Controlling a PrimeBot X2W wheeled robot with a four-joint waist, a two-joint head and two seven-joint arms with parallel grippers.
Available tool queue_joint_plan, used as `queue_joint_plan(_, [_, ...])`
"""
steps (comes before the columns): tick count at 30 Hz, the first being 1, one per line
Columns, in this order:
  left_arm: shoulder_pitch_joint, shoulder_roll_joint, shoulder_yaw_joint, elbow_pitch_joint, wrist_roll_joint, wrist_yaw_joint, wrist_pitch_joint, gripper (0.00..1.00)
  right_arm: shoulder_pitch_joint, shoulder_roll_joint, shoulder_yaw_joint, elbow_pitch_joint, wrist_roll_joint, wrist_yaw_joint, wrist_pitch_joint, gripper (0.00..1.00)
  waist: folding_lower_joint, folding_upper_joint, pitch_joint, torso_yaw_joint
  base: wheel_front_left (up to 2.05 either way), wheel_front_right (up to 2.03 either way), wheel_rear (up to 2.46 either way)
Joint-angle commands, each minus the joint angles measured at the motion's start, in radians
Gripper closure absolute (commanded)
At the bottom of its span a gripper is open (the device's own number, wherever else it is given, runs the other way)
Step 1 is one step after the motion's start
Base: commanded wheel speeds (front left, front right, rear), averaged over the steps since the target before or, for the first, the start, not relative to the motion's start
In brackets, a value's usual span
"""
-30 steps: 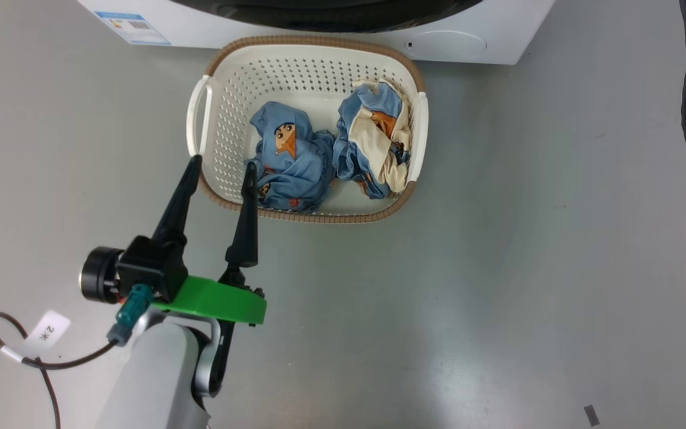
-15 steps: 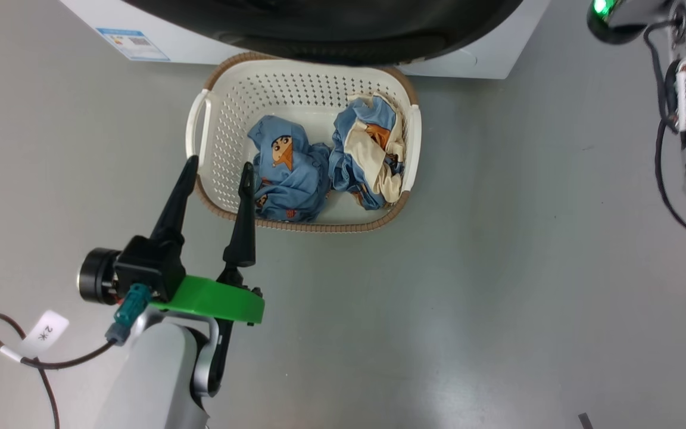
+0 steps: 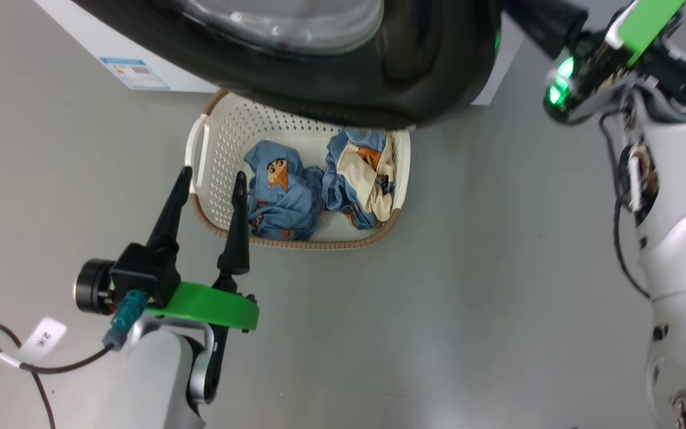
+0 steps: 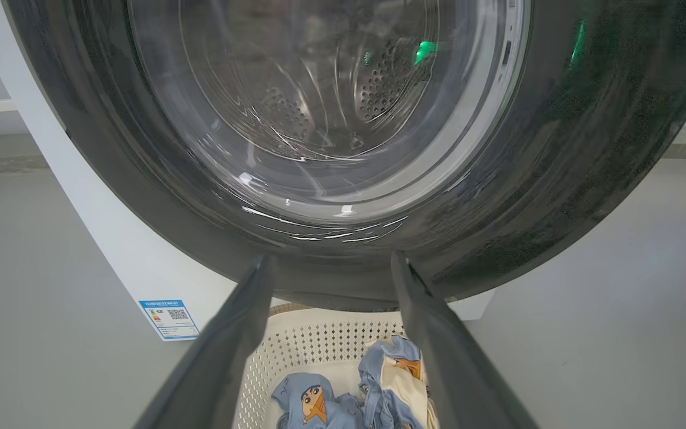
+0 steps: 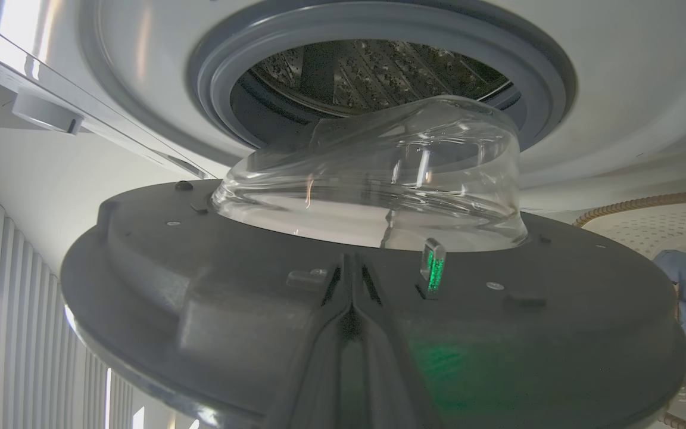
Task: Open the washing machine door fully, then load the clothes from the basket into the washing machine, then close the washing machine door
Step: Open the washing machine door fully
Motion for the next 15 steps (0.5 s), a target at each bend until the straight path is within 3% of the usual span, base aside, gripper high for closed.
queue_joint_plan(1, [0.019,0.02,0.033,-0.015,0.009,-0.002,-0.008,0.0,0.024,0.037,0.022,-0.034,0.011,0.002,0.016,1.0,0.0,-0.0001,-0.015,-0.003,0.0,0.0,0.0])
queue_joint_plan(15, [0.067,0.02,0.032,0.025,0.01,-0.016,-0.008,0.0,0.262,0.075,0.101,-0.148,0.034,0.002,0.067,1.0,0.0,-0.0001,-0.136,-0.001,0.0,0.0,0.0])
